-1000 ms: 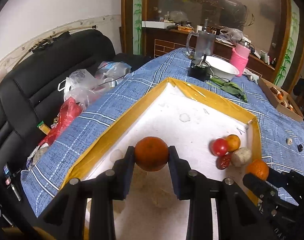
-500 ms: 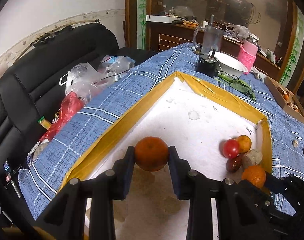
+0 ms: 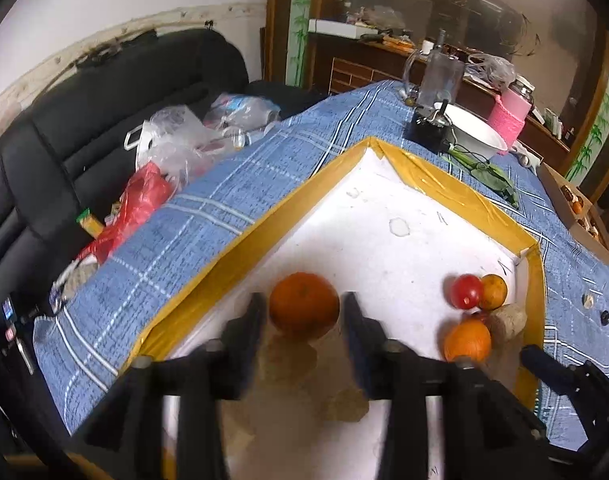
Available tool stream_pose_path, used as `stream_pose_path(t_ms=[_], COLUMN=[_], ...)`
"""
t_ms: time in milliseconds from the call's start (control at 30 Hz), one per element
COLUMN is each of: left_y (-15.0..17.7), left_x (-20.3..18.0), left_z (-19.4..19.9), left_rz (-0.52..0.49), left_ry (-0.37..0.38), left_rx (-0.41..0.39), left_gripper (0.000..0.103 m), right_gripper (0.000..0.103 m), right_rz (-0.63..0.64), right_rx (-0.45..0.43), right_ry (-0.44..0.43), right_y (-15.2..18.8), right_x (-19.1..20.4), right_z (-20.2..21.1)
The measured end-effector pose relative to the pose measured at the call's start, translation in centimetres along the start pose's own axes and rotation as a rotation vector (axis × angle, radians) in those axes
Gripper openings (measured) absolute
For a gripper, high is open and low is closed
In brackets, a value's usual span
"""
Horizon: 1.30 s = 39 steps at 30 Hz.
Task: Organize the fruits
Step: 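Lower both oranges into the tray and open both tools, then move both tools back toward the dark plum and beige cube, then grasp the small beige cube with the left tool while the right tool grasps the dark plum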
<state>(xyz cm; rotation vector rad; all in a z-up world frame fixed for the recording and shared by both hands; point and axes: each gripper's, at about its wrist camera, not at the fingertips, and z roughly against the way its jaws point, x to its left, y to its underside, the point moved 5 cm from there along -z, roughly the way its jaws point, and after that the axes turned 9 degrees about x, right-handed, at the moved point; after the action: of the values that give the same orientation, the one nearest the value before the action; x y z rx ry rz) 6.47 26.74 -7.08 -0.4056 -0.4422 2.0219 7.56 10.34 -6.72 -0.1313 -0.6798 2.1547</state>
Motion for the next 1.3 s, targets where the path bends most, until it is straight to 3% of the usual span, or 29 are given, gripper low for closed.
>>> stream_pose_path(t_ms=[33,100,167,300,467,633,733,933,1033,1100,1167,1300], left_y=[0.1,0.4,0.6,1.1,1.7,3.3,4.4,6.4,6.2,6.0,5.8,5.2], left_x=[0.2,0.6,0.5,-1.2,-7.1,-16.4,-21.9,-30.8,-33.2,-34.2,-35.2,-37.6], left_z=[0.3,1.3,1.6,2.4,3.9,3.7,2.6,0.5,-0.3,-0.6,-1.0,-2.3], left_rz=[0.013,0.048,0.07,0.091,-0.016,-0.216,-0.341,-0.504,-0.529,-0.53,-0.527,-0.534], left_ry=[0.001,0.007,0.013,0.031,0.07,0.131,0.144,0.182,0.183,0.198,0.204,0.21], left_rx=[-0.005,-0.036,-0.02,-0.019,-0.063,-0.064,-0.054,-0.041,-0.042,-0.042,-0.047,-0.051], left_gripper=[0.079,0.083,0.086,0.088,0.089,0.09,0.09,0.091,0.091,0.091,0.091,0.091], right_gripper=[0.056,0.059,0.07,0.076,0.077,0.077,0.072,0.058,0.056,0.048,0.023,0.021], right_rz=[0.0,-0.009,-0.039,-0.144,-0.349,-0.555,-0.644,-0.631,-0.604,-0.599,-0.584,-0.563], right_rx=[-0.011,-0.036,-0.062,-0.089,-0.091,-0.09,-0.09,-0.055,-0.049,-0.044,-0.025,-0.025], right_ry=[-0.001,0.002,0.001,0.041,0.141,0.254,0.297,0.309,0.328,0.334,0.366,0.366], right_y=[0.1,0.5,1.1,3.3,7.8,12.3,13.6,11.4,9.8,8.8,8.2,8.5], right_x=[-0.1,-0.7,-1.9,-6.6,-16.0,-25.2,-29.8,-34.3,-35.5,-36.5,-37.2,-37.0], right_z=[0.5,1.8,3.2,5.7,8.2,10.2,11.0,9.3,8.3,7.5,7.1,7.3])
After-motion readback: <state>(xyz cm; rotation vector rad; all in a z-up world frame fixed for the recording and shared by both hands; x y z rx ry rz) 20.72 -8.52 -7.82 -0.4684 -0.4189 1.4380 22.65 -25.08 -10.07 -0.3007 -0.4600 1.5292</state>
